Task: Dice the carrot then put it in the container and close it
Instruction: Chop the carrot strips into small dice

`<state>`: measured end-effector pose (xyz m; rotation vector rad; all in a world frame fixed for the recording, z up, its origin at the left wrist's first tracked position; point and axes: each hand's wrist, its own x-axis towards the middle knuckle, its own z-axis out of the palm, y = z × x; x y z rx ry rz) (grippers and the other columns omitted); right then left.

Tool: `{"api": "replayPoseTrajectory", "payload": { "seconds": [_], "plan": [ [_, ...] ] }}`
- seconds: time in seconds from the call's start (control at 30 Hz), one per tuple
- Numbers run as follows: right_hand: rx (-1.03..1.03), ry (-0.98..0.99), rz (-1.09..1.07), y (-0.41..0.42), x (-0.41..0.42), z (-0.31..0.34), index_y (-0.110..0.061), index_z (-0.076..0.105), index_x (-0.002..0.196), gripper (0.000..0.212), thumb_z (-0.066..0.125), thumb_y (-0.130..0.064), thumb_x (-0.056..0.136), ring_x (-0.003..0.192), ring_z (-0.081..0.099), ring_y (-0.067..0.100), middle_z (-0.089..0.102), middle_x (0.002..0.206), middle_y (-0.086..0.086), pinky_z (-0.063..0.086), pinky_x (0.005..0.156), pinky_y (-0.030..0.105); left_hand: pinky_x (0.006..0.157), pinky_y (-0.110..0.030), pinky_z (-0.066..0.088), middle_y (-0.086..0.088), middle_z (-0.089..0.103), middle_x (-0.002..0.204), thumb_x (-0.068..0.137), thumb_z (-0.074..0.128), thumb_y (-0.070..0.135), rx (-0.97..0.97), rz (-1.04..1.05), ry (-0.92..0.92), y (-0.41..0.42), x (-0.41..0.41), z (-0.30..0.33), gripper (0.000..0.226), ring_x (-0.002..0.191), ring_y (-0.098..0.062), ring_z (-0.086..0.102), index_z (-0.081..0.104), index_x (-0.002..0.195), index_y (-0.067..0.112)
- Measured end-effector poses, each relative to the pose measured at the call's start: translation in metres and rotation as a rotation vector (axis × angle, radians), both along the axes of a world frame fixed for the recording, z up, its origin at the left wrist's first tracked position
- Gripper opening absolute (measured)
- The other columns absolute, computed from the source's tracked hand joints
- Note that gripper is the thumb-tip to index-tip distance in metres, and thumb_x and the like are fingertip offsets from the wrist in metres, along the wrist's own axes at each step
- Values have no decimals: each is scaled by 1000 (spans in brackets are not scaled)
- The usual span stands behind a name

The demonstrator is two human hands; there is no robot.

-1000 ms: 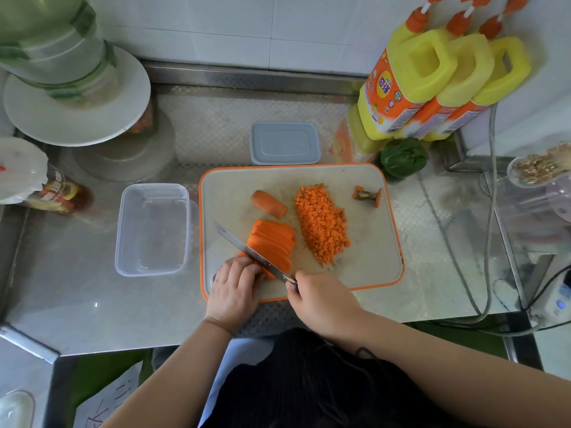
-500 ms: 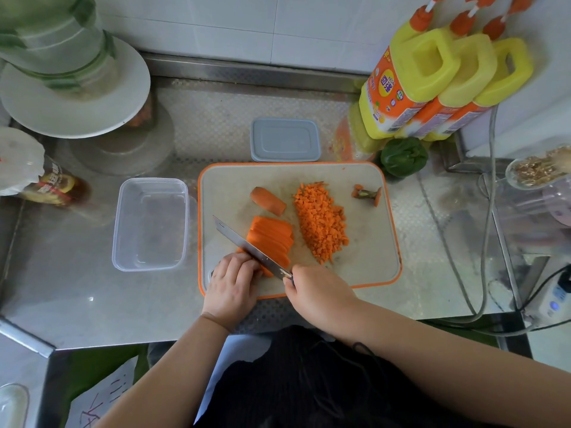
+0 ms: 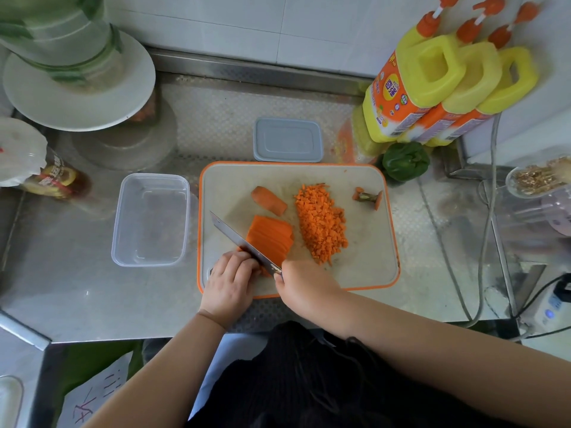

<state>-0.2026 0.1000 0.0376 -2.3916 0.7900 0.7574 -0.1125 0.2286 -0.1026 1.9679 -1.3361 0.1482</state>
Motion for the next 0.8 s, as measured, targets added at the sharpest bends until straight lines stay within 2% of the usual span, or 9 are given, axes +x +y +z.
{"api": "replayPoseTrajectory", "payload": {
  "seconds": [0.07, 0.17, 0.3, 0.5, 0.63, 0.7, 0.8],
  "plan": [
    [6, 10, -19, 1, 4, -6, -13, 43, 83, 24, 39, -28, 101, 70, 47, 23, 37, 66, -1, 32, 56, 30, 82, -41, 50, -16, 65, 97, 88, 61, 4, 3, 4, 1, 0, 0, -1, 11, 91, -31, 55, 56, 98, 8],
    [17, 25, -41, 3, 5, -16, -13, 45, 84, 22, 41, -27, 101, 72, 49, 24, 41, 67, -1, 34, 56, 30, 83, -40, 50, -16, 65, 96, 88, 60, 4, -3, 6, -6, 0, 0, -2, 11, 92, -30, 55, 56, 98, 8],
    [18, 49, -51, 6, -1, -28, -5, 53, 101, 19, 43, -21, 99, 85, 60, 31, 62, 93, 13, 36, 62, 31, 82, -38, 49, -15, 66, 95, 89, 58, 5, -10, 14, -14, -1, 0, -1, 10, 92, -29, 54, 55, 98, 9],
    [-23, 32, -1, 11, -7, -32, -3, 45, 117, 23, 41, -17, 99, 91, 63, 34, 63, 103, 15, 36, 62, 33, 78, -37, 48, -14, 64, 94, 86, 61, 4, -14, 17, -62, 0, -2, -2, 15, 90, -28, 54, 54, 98, 10],
    [37, -82, -48, 10, -13, -29, -11, 33, 126, 32, 42, -18, 97, 77, 60, 32, 63, 91, 11, 40, 58, 36, 80, -37, 48, -12, 63, 99, 77, 73, 1, 4, 14, -60, 1, -1, -4, 30, 92, -28, 54, 55, 100, 10],
    [77, -150, -90, 9, -17, -26, -17, 32, 123, 29, 41, -18, 95, 71, 57, 31, 60, 82, 9, 41, 58, 39, 79, -38, 48, -11, 62, 101, 82, 68, 5, 13, 16, -58, 1, -1, -3, 25, 93, -28, 54, 55, 102, 11],
    [72, -194, -125, 5, -22, -25, -19, 40, 110, 14, 41, -21, 95, 69, 55, 29, 54, 73, 3, 40, 58, 38, 81, -38, 49, -9, 59, 103, 86, 62, 7, 17, 6, -60, 1, -1, -1, 19, 93, -28, 54, 55, 103, 11]
  ]
}}
